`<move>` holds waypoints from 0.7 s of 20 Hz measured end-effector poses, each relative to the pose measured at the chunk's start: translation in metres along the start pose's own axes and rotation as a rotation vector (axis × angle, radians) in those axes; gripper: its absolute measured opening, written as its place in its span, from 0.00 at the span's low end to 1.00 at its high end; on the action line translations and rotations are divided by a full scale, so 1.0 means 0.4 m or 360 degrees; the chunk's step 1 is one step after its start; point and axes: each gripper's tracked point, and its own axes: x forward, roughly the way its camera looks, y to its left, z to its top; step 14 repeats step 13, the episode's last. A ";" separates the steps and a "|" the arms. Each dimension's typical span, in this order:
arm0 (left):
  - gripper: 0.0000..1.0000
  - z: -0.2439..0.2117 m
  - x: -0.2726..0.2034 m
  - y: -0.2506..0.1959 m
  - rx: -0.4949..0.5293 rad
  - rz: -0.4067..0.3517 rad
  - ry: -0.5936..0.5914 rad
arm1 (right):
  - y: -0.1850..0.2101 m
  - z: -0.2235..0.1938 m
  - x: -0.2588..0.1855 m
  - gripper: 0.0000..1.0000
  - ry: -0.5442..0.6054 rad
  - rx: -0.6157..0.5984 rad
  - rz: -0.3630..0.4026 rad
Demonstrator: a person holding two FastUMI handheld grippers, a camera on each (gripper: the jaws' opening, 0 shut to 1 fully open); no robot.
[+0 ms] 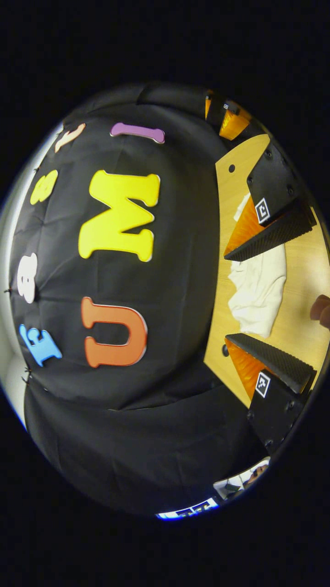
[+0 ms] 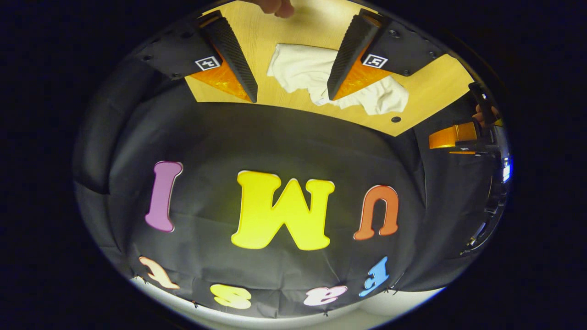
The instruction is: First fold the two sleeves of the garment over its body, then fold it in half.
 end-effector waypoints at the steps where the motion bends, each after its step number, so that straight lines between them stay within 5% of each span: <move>1: 1.00 0.028 -0.049 0.001 0.0030 0.0003 -0.0055 | 0.009 0.004 -0.043 0.96 -0.0028 -0.0007 -0.0029; 6: 1.00 0.021 -0.246 0.008 0.0046 -0.0106 -0.0147 | 0.050 0.017 -0.292 0.94 -0.0172 0.0047 -0.0132; 7: 0.94 0.005 -0.280 0.011 0.0031 -0.0129 -0.0136 | 0.054 0.016 -0.331 0.94 -0.0194 0.0071 -0.0150; 9: 1.00 -0.025 -0.335 0.023 0.0013 -0.0159 -0.0109 | 0.068 0.011 -0.404 0.96 -0.0249 0.0087 -0.0182; 14: 0.93 -0.048 -0.420 0.048 0.0046 -0.0195 -0.0142 | 0.101 0.003 -0.474 0.94 -0.0341 0.0031 -0.0217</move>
